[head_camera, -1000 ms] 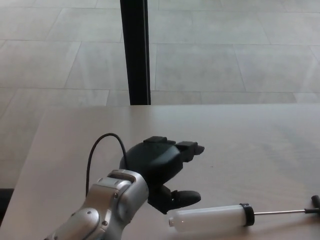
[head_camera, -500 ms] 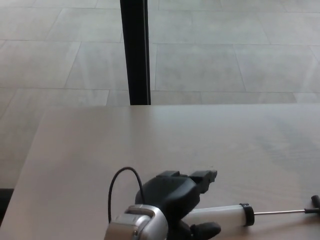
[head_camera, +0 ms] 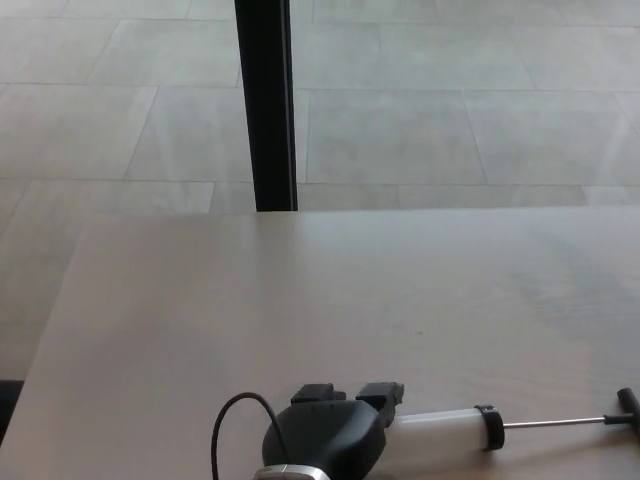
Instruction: The robot uses its left hand to lift the air pump kept on the middle of the desk and use the right hand to compress the handle
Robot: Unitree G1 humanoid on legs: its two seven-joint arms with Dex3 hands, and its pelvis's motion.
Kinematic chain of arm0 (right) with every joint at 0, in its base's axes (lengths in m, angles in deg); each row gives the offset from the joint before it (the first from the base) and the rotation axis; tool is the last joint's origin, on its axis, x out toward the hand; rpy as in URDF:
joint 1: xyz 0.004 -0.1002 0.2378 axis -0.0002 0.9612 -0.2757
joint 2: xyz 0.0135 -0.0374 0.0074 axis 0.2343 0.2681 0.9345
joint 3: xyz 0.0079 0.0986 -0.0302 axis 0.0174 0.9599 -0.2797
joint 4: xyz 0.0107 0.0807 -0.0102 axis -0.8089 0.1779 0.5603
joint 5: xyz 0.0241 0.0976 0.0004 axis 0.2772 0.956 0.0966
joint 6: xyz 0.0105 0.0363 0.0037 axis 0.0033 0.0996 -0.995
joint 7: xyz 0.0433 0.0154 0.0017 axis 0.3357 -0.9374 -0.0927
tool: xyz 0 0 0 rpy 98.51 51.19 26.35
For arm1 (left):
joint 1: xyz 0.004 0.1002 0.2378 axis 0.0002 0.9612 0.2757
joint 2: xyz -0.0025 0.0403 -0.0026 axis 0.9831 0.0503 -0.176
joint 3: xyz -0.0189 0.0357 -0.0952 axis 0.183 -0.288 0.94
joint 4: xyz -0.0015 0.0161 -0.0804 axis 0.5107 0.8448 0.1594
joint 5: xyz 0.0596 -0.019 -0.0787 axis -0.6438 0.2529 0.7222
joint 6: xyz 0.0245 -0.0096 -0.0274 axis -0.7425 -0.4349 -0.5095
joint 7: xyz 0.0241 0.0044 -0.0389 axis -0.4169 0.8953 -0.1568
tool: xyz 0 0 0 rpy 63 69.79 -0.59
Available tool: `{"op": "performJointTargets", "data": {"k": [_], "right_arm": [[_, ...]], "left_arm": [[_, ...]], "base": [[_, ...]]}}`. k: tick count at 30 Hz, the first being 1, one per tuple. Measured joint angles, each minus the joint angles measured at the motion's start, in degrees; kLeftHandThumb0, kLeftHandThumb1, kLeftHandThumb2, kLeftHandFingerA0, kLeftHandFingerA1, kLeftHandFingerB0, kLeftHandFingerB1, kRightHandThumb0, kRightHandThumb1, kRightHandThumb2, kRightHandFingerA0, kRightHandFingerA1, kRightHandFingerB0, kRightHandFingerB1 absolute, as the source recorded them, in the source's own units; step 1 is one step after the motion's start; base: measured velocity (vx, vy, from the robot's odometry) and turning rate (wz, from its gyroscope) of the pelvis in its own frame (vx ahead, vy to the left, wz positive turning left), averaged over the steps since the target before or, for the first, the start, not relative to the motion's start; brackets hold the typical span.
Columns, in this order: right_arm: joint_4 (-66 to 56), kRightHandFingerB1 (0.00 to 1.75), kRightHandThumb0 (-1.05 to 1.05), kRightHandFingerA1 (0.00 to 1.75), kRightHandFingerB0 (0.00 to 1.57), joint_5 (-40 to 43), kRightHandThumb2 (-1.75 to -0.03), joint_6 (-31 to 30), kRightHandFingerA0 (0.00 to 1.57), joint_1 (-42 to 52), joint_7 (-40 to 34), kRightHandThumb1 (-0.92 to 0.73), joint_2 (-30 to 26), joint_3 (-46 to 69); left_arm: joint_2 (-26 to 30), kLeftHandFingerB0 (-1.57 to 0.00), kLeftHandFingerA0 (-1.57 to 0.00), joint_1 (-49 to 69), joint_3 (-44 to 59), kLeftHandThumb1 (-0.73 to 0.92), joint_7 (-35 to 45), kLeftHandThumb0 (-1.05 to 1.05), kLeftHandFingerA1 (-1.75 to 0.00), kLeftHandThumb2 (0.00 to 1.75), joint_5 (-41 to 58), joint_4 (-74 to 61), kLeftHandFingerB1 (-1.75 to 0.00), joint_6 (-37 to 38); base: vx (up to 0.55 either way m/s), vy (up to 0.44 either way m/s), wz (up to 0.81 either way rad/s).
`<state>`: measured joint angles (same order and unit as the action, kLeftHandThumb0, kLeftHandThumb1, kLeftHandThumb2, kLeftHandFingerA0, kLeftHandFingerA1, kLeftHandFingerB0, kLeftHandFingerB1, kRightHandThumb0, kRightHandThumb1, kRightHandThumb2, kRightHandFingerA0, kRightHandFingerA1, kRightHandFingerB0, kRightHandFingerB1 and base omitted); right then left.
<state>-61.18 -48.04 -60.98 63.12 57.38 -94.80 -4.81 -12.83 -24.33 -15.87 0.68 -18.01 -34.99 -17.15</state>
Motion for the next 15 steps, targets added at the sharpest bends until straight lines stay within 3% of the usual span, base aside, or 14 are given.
{"op": "performJointTargets", "data": {"k": [1, 2, 3, 4, 5, 6, 7, 8, 9, 10, 12, 13, 14, 15], "right_arm": [[-0.2, 0.54, -0.51, 0.66, 0.32, 0.0, -1.06, -0.3, 0.47, 0.0, -0.1, -0.65, 0.3, 0.0], [-0.5, 0.43, -0.56, 0.55, 0.46, 0.0, -0.65, -0.5, 0.48, -0.1, -0.2, -0.84, 0.5, 0.0], [-0.7, 0.43, -0.57, 0.55, 0.47, -0.1, -0.65, -0.7, 0.49, -0.1, -0.3, -0.84, 0.6, 0.0], [-0.8, 0.43, -0.57, 0.55, 0.47, -0.1, -0.65, -0.8, 0.49, -0.3, -0.5, -0.84, 0.7, 0.0], [-0.8, 0.54, -0.53, 0.67, 0.34, -0.2, -1.07, -0.9, 0.48, -0.3, -0.6, -0.67, 0.8, 0.0], [-0.9, 0.54, -0.53, 0.67, 0.34, -0.4, -1.07, -1.1, 0.48, -0.5, -0.8, -0.67, 0.8, 0.0], [-1.1, 0.44, -0.56, 0.6, 0.48, -0.6, -0.65, -1.2, 0.49, -0.6, -1.0, -0.84, 0.9, 0.0], [-1.2, 0.45, -0.56, 0.61, 0.49, -0.6, -0.65, -1.4, 0.49, -0.8, -1.2, -0.84, 1.0, 0.1], [-1.3, 0.55, -0.52, 0.69, 0.34, -0.7, -1.07, -1.5, 0.49, -1.0, -1.3, -0.67, 1.0, 0.1], [-1.5, 0.55, -0.53, 0.68, 0.34, -0.8, -1.08, -1.5, 0.49, -1.1, -1.3, -0.68, 1.0, 0.1], [-1.5, 0.55, -0.53, 0.68, 0.34, -0.9, -1.08, -1.5, 0.49, -1.2, -1.3, -0.68, 1.0, 0.2], [-1.5, 0.55, -0.53, 0.68, 0.35, -1.0, -1.07, -1.5, 0.49, -1.2, -1.3, -0.67, 1.0, 0.2], [-1.6, 0.45, -0.57, 0.58, 0.47, -1.0, -0.66, -1.5, 0.49, -1.3, -1.4, -0.84, 1.0, 0.3], [-1.6, 0.45, -0.56, 0.58, 0.47, -1.1, -0.65, -1.6, 0.5, -1.3, -1.4, -0.84, 1.0, 0.3]], "left_arm": [[0.0, 0.0, -0.16, 0.0, -0.1, 0.69, -0.6, -0.89, -0.62, 1.1, -0.9, 0.7, -0.36, 0.0], [0.0, 0.0, -0.14, -0.1, -0.2, 0.69, -1.1, -0.89, -0.6, 1.1, -1.5, 1.3, -0.35, 0.1], [0.0, 0.0, -0.04, -0.2, -0.2, 0.44, -1.6, -0.4, -0.54, 1.06, -2.1, 2.0, -0.51, 0.1], [-0.1, 0.0, -0.04, -0.4, -0.1, 0.44, -2.4, -0.4, -0.54, 1.06, -2.7, 2.9, -0.51, 0.2], [-0.2, 0.0, -0.04, -0.5, -0.1, 0.44, -3.0, -0.4, -0.54, 1.07, -3.0, 3.6, -0.51, 0.2], [-0.4, 0.0, -0.04, -0.6, -0.1, 0.44, -4.2, -0.4, -0.54, 1.07, -3.7, 4.7, -0.51, 0.3], [-0.7, 0.0, -0.04, -0.7, 0.0, 0.45, -5.1, -0.4, -0.54, 1.08, -4.2, 5.6, -0.51, 0.3], [-1.1, -0.1, -0.2, -0.8, 0.0, 0.87, -5.9, -0.85, -0.59, 0.66, -4.6, 6.4, -0.38, 0.3], [-1.4, -0.07, -0.19, -0.9, 0.0, 0.66, -6.6, -0.84, -0.6, 1.0, -5.0, 7.1, -0.47, 0.4], [-2.2, -0.06, -0.18, -1.1, 0.0, 0.65, -7.7, -0.83, -0.6, 0.99, -5.6, 8.2, -0.47, 0.4], [-3.4, -0.06, -0.18, -1.2, 0.1, 0.65, -9.2, -0.83, -0.6, 0.99, -6.1, 9.7, -0.47, 0.4], [-4.0, -0.1, -0.19, -1.2, 0.1, 0.85, -10.0, -0.82, -0.61, 0.66, -6.4, 10.4, -0.37, 0.5], [-4.8, -0.07, -0.19, -1.3, 0.1, 0.67, -10.9, -0.83, -0.61, 1.0, -6.7, 11.4, -0.48, 0.5], [-5.5, -0.07, -0.19, -1.6, -0.1, 0.66, -11.5, -0.83, -0.61, 0.99, -7.2, 12.4, -0.47, 0.4]], "base": [[0.0, 0.0, 0.0], [0.0, 0.0, 0.0], [0.0, 0.0, 0.0], [0.0, 0.0, 0.0], [0.0, 0.0, 0.0], [0.0, 0.0, 0.0], [0.0, 0.0, 0.0], [0.0, 0.0, 0.0], [0.0, 0.0, 0.0], [0.0, 0.0, 0.0], [0.0, 0.0, 0.0], [0.0, 0.0, 0.0], [0.0, 0.0, 0.0], [0.0, 0.0, 0.0]]}}
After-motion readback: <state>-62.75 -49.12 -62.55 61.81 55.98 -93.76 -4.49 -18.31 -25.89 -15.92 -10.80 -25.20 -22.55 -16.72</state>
